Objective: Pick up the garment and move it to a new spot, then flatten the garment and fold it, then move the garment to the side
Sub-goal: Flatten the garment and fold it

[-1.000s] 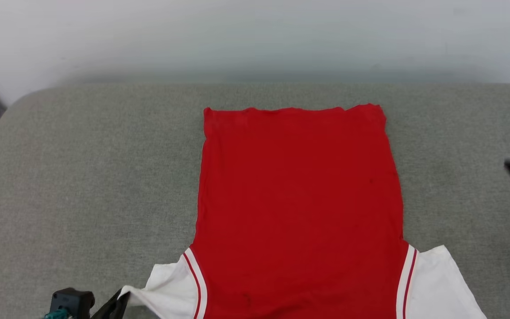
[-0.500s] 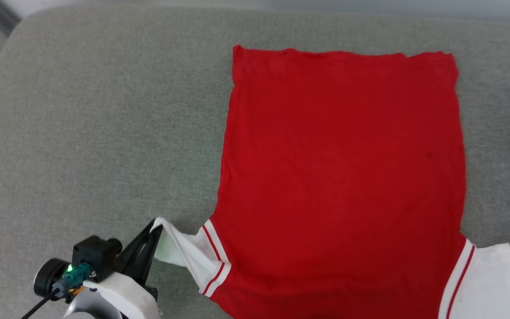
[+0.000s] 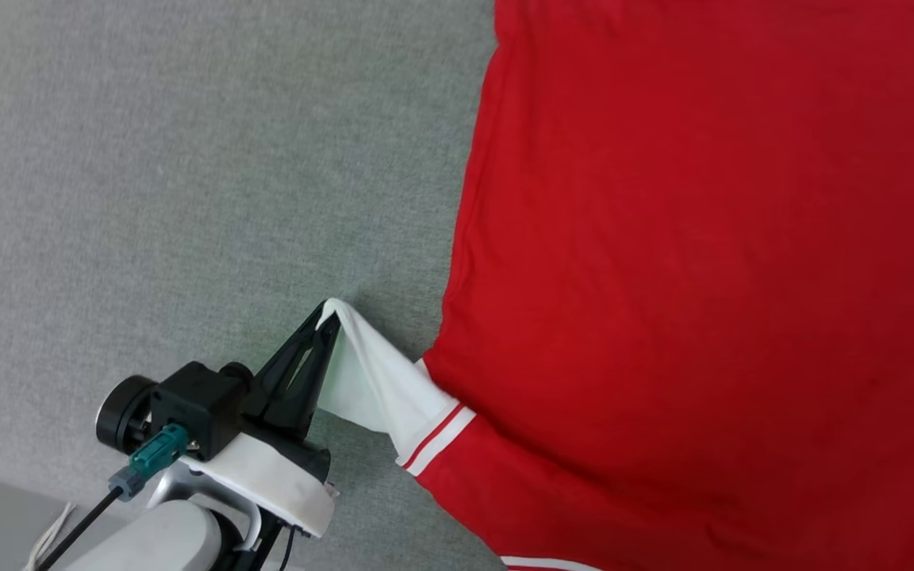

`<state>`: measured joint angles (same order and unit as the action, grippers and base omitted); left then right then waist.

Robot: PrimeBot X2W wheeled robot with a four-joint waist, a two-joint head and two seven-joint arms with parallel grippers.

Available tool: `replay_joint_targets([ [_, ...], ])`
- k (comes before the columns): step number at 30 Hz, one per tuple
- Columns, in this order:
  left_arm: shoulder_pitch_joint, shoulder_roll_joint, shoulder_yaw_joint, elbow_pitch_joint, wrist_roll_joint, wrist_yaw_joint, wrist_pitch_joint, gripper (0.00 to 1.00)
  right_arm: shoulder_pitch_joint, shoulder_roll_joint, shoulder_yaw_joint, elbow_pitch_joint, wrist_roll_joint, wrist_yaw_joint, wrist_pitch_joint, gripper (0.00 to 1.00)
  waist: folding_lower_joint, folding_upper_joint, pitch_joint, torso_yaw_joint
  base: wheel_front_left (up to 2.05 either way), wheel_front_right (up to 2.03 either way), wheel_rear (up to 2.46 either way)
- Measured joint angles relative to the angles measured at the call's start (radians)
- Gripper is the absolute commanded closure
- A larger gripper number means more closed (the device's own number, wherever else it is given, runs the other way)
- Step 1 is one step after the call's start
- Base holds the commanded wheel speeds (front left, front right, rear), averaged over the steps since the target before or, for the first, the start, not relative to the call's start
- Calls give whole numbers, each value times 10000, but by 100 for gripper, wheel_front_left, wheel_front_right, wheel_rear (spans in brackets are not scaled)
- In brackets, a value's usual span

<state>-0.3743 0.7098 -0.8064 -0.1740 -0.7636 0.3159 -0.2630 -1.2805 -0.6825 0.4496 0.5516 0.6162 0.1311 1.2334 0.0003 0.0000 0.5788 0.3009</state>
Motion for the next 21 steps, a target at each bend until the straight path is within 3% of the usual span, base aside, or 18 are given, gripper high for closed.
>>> replay_joint_targets([
  [10, -140, -301, 115, -157, 451, -54, 0, 100, 291, 328, -903, 205, -520, -2, 345, 0, -4, 0, 824, 531, 0, 0, 0],
  [11, -142, -311, 132, -157, 466, -75, 0, 100, 328, 337, -920, 165, -566, -2, 328, 79, -4, 0, 788, 521, 0, 0, 0],
  [12, -142, -303, 144, -150, 470, -77, 0, 100, 383, 353, -930, 117, -629, -2, 257, 100, -4, 0, 739, 505, 0, 0, 0],
  [21, 326, -265, 313, -13, 466, 13, 0, 100, 1049, 564, -780, -132, -368, 0, -433, 100, -3, 0, -295, 174, 0, 0, 0],
])
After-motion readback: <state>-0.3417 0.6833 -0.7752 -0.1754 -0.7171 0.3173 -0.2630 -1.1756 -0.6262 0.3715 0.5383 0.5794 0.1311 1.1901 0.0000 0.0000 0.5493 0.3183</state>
